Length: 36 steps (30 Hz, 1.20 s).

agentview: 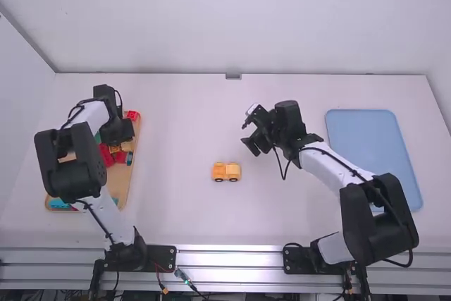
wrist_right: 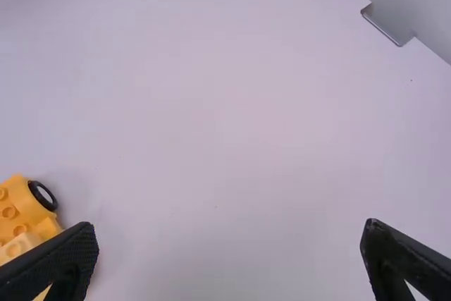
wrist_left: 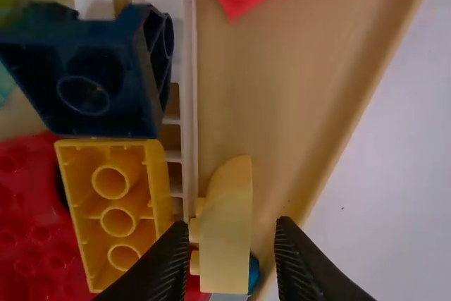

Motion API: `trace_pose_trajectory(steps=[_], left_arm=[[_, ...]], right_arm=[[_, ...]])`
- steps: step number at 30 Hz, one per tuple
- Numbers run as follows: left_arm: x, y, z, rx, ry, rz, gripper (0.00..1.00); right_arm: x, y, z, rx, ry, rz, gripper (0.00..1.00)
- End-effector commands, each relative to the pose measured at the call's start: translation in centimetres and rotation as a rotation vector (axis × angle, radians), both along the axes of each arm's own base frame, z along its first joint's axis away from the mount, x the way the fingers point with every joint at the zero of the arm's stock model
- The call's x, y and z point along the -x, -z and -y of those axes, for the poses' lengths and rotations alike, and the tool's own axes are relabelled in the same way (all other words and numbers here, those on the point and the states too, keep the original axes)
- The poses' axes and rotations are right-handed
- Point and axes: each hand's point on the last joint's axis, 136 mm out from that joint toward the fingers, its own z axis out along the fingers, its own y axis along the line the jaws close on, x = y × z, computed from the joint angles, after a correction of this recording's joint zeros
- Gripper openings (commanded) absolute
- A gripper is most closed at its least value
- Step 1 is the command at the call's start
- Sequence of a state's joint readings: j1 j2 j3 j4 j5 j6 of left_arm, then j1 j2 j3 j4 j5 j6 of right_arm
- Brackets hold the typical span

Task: Assemble lego blocks to make yellow taxi

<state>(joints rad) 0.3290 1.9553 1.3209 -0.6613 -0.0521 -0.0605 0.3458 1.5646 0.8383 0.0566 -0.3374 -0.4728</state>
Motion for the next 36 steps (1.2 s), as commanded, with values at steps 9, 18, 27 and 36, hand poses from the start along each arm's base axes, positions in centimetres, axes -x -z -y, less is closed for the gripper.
trace_pose_trajectory(steps=[9, 18, 27, 36], left_arm=[[1.0, 2.0, 0.6, 0.018, 0.001, -0.021, 0.35], [1.4, 3.4, 0.8, 0.013, 0.001, -0.004, 0.38], [1.4, 4.0, 0.9, 0.016, 0.002, 0.011, 0.38], [2.0, 4.4, 1.1, 0.02, 0.002, -0.002, 0.28]], right_arm=[[-0.4, -1.2, -0.2, -0.01, -0.003, 0.019, 0.99], [-0.4, -1.1, -0.2, -0.009, -0.001, 0.019, 0.99], [-0.4, -1.1, -0.2, -0.009, -0.001, 0.019, 0.99], [-0.5, -1.2, -0.2, -0.01, -0.001, 0.02, 0.99]])
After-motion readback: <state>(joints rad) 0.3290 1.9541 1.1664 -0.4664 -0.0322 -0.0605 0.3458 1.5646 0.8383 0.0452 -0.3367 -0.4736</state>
